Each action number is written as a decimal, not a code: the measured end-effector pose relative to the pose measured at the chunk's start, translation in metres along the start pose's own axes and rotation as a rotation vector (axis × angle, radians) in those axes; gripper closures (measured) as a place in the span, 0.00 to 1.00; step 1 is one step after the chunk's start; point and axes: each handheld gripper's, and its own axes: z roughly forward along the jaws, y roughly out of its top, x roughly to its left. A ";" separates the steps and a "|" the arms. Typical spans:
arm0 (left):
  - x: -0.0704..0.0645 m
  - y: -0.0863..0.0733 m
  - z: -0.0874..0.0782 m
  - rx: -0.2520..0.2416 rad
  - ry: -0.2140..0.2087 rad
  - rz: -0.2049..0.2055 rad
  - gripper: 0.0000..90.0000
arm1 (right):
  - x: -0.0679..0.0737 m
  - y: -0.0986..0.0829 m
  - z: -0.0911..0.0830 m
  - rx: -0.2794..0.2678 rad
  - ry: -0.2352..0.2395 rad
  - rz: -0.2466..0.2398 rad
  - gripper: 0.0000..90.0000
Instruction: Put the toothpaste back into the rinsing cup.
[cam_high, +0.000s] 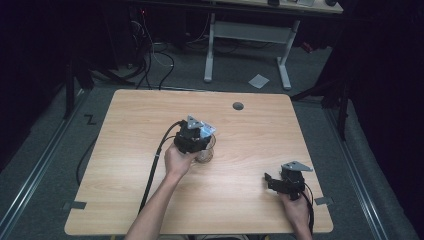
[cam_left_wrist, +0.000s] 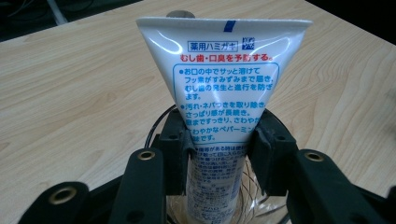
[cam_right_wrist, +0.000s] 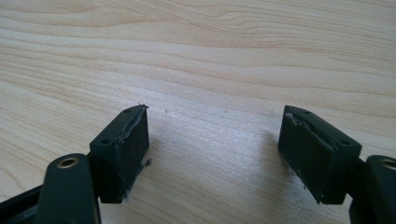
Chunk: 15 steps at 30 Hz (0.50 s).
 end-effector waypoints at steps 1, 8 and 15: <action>0.000 0.000 0.000 0.000 0.001 0.003 0.68 | 0.000 0.000 0.000 0.000 0.000 0.000 0.27; 0.001 -0.002 -0.003 0.002 -0.003 -0.001 0.67 | 0.000 0.000 0.000 0.000 0.000 0.000 0.27; 0.002 -0.004 -0.006 0.006 -0.002 -0.003 0.67 | 0.000 0.000 0.000 0.000 0.000 0.000 0.27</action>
